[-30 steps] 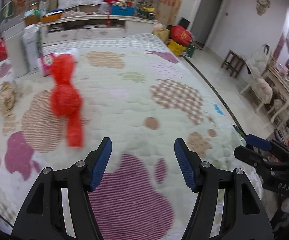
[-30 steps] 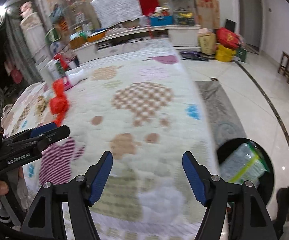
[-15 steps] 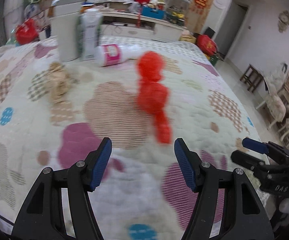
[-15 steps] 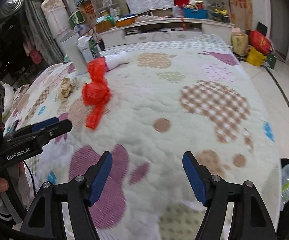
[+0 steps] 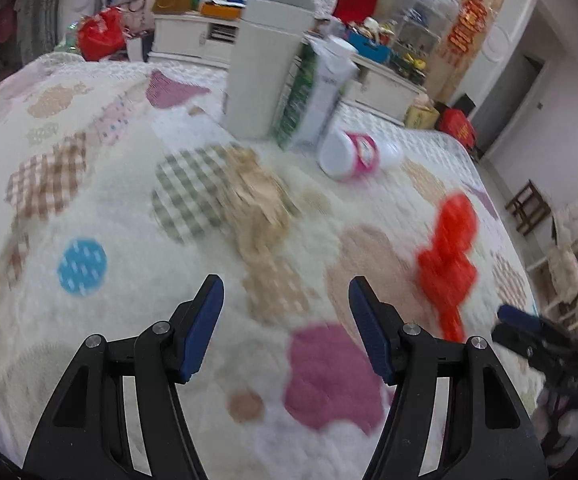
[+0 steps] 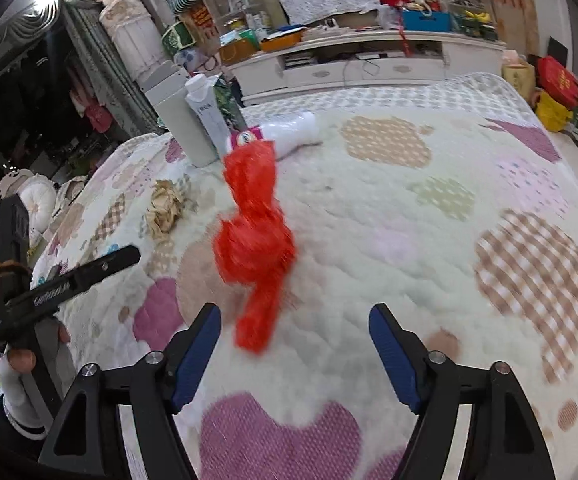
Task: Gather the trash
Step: 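Grasp the red plastic bag with the right tool while the left tool grasps the crumpled beige paper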
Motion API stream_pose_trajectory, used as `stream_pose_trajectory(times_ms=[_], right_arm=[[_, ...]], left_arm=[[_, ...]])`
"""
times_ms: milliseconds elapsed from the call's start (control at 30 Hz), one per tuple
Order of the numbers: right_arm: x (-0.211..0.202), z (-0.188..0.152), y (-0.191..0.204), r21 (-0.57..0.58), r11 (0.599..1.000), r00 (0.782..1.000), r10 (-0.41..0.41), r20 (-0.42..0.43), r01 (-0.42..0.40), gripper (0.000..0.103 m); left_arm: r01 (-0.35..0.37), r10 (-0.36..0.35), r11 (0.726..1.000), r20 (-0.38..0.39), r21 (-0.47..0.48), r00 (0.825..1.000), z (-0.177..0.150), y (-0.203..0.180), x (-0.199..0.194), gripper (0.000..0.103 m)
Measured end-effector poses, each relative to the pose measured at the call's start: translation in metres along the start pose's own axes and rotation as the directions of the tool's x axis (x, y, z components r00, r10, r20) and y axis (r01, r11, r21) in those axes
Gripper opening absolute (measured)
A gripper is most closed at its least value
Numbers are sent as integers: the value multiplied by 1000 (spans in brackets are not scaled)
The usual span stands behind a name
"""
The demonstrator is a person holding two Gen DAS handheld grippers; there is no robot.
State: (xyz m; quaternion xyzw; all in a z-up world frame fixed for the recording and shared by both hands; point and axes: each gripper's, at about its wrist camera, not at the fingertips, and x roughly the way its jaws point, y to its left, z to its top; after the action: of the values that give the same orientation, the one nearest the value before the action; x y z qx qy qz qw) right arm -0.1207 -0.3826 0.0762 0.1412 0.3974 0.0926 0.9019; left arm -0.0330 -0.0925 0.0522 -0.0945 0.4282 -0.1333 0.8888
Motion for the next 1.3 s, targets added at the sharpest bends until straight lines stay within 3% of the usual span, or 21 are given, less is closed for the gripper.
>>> stream_pose_trajectory(times_ms=[300,433,867,900,1000,1033,1067,1100,1300], right_arm=[[35,27,21,-63,998,1000,3,12,-3,78],[45,32,24,-80,997,1000,-5,13,6,78],[69,40,19,-65,998,1000,9,19,-7,78],[69,40,19,-68,998,1000,8,22,-7,74],[69,40,21,-83,997,1000,5,29,-2,45],[69,39,21,-84,996,1000,10,29,-8,44],[68,39,20,-84,996,999,15,30,-12,42],[66,38,20,-84,996,999,20,34,-17,41],[42,28,19,-96,994,997,56,52,-51,40]], left_arm=[[-66,66,998,9,-23,998,33,15,39,64],[-138,138,990,11,-1,990,37,10,54,64],[-169,169,986,15,2,985,45,13,71,64],[-169,169,986,15,2,985,45,13,71,64],[-164,164,987,16,0,986,45,12,71,62],[-154,154,988,20,1,988,44,12,71,58],[-143,143,990,21,3,989,44,11,69,39],[-135,135,991,18,6,991,43,11,69,33],[-53,53,999,16,-12,998,30,8,50,32]])
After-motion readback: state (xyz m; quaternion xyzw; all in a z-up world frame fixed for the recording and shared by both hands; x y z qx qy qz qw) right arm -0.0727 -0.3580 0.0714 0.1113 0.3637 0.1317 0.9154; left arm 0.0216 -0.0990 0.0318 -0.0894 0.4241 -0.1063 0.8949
